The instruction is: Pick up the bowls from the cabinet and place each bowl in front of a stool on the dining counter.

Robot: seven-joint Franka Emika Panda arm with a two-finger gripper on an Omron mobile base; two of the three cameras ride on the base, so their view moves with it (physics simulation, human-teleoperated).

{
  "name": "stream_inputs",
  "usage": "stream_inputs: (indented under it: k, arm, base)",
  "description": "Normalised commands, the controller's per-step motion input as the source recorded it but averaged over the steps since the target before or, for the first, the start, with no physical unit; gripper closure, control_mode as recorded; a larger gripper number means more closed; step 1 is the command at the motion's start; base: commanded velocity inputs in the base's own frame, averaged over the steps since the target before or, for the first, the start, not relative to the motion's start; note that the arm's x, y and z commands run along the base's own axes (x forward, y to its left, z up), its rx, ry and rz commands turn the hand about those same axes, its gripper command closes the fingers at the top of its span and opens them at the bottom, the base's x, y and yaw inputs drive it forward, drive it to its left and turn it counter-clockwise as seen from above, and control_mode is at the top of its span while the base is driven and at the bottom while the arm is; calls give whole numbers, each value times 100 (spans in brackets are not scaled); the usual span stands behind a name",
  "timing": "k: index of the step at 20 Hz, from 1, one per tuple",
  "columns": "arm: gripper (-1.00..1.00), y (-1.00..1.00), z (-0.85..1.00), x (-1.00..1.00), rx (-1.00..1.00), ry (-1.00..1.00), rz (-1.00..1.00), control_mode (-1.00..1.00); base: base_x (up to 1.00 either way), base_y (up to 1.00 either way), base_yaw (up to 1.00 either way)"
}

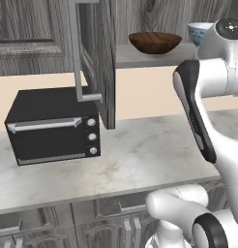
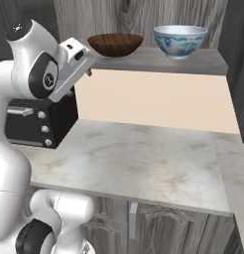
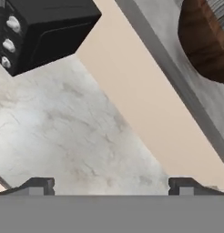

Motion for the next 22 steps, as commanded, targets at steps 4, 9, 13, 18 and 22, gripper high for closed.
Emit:
stream_inputs:
  k: [4,9,13,18,22]
  arm:
    - [-100,10,38,40,-31,0,14,-100]
    - [-100,0,7,59,-15,-1,17,-100]
    - [-100,0,3,54,-12,-5,13,-100]
    - [-100,17,3,58,-13,0,1,-100]
    - [-100,25,0,74,-6,1,0,-100]
  base:
    - [0,0,0]
    - [0,0,0]
    - [0,0,0]
    - [0,0,0]
    - [0,0,0]
